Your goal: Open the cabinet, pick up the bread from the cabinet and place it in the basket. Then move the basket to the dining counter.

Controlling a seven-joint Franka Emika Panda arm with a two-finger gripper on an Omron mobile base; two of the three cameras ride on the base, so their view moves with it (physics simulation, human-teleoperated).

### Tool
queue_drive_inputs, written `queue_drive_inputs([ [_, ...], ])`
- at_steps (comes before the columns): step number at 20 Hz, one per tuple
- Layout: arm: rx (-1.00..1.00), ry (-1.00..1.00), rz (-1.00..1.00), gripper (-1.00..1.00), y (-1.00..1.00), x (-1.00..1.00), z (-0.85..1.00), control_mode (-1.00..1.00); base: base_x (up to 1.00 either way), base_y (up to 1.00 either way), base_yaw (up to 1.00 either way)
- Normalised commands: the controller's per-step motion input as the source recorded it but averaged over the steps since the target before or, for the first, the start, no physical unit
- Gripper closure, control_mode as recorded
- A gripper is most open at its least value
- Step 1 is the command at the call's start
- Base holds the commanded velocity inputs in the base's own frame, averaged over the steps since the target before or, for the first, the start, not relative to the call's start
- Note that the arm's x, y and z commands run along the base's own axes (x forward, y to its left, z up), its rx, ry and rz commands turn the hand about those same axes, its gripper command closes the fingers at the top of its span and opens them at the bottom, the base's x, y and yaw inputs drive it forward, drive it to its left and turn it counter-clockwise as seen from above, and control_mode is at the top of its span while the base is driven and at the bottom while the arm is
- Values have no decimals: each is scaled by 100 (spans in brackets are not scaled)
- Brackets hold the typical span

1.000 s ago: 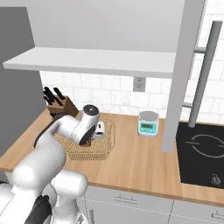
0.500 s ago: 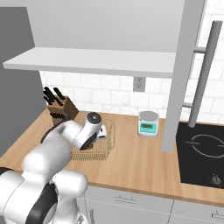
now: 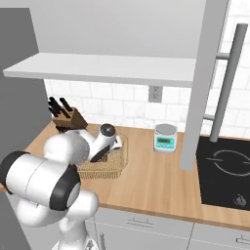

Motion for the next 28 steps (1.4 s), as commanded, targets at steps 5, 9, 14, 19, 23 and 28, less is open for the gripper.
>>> queue_drive_inputs([
  [5, -2, 0, 1, -100, 1, 11, -30, -100, 0, 0, 0],
  [9, 0, -1, 3, -100, 0, -12, -17, -100, 0, 0, 0],
  [14, 0, -5, 0, -100, 2, -1, -2, -100, 0, 0, 0],
  [19, 0, -8, 0, -100, 1, -11, 14, -100, 0, 0, 0],
  [23, 0, 0, 0, -100, 23, -7, 12, -100, 0, 0, 0],
  [28, 0, 0, 0, -100, 4, -23, 27, -100, 0, 0, 0],
])
